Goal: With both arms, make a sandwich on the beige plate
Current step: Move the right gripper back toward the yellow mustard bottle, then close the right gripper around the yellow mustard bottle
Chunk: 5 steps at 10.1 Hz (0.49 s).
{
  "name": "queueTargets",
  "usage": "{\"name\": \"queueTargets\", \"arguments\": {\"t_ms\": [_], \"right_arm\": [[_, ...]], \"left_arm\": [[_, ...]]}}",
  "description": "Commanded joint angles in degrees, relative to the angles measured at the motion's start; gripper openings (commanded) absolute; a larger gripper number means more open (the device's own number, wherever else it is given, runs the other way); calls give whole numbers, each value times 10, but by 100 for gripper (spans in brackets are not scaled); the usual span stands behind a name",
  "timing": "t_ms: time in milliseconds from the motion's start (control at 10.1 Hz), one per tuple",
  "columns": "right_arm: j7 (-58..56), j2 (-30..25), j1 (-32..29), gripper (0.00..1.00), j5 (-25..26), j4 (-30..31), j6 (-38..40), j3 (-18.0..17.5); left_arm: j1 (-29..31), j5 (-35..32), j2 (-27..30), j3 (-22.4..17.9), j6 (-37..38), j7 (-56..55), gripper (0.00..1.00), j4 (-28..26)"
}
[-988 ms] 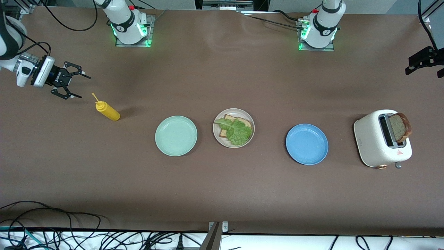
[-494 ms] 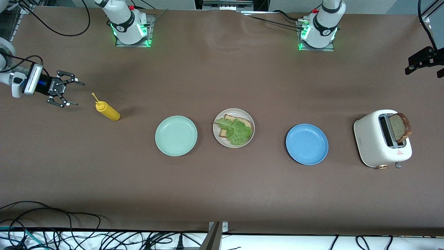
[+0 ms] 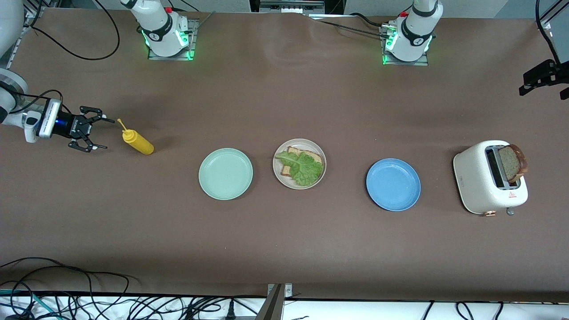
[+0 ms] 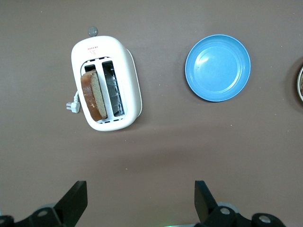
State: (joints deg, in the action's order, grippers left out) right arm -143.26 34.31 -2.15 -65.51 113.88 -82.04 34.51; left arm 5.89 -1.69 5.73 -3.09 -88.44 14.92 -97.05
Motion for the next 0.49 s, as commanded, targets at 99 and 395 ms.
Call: {"name": "queueTargets", "arguments": {"t_ms": [99, 395], "right_arm": [[-18, 33, -59, 100, -7, -26, -6, -56], [-18, 36, -97, 100, -6, -21, -24, -106]], "left_arm": [[3, 7, -5, 1, 11, 6, 100, 14], [3, 7, -5, 0, 11, 6, 100, 14]]}}
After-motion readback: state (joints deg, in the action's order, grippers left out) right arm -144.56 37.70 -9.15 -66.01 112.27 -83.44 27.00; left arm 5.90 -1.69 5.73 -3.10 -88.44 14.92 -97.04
